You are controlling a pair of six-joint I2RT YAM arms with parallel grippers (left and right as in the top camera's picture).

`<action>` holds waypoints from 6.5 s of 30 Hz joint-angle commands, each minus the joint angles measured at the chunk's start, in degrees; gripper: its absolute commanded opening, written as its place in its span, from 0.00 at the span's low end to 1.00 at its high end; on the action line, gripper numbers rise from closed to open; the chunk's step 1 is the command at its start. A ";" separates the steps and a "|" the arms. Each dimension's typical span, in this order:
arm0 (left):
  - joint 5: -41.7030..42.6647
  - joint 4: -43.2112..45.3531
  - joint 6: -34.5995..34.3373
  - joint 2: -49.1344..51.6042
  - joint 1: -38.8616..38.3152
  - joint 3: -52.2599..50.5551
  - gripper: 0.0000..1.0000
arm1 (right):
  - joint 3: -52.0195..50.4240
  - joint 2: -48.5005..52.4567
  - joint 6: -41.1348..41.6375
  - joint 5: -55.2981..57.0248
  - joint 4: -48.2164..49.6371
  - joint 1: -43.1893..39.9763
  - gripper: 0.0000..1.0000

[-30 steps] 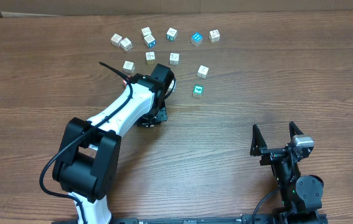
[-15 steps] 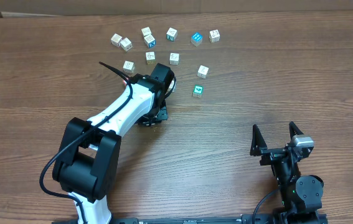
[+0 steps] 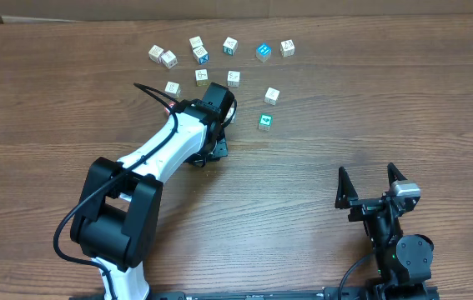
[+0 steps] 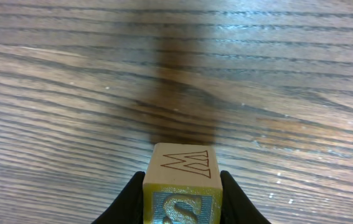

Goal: Form a horizontal line
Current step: 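Lower the S block onto the table and open the left gripper, then move the left gripper back to the red-faced 5 block, then grasp the red-faced 5 block with the left gripper and lift, then carry the 5 block to the left of the S block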

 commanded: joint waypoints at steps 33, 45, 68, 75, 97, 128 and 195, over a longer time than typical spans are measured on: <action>2.14 0.50 7.56 -0.92 0.15 -2.08 0.31 | -0.61 -0.57 -0.26 0.59 0.15 0.26 1.00; 2.14 0.04 7.50 -0.92 0.15 -2.08 0.50 | -0.61 -0.57 -0.24 0.57 0.15 0.26 1.00; 1.44 -8.17 11.54 -1.40 5.49 24.26 0.65 | -0.61 -0.57 -0.24 0.59 0.15 0.26 1.00; 0.79 -1.81 11.65 -0.81 9.68 25.77 0.75 | -0.61 -0.57 -0.26 0.57 0.15 0.26 1.00; -1.46 -1.09 12.48 16.79 15.61 25.75 0.79 | -0.61 -0.57 -0.26 0.59 0.15 0.26 1.00; 3.87 -0.46 8.35 19.30 18.05 27.23 0.49 | -0.61 -0.57 -0.24 0.57 0.15 0.26 1.00; 7.45 -23.89 12.44 3.34 9.88 12.39 0.16 | -0.61 -0.57 -0.26 0.59 0.15 0.26 1.00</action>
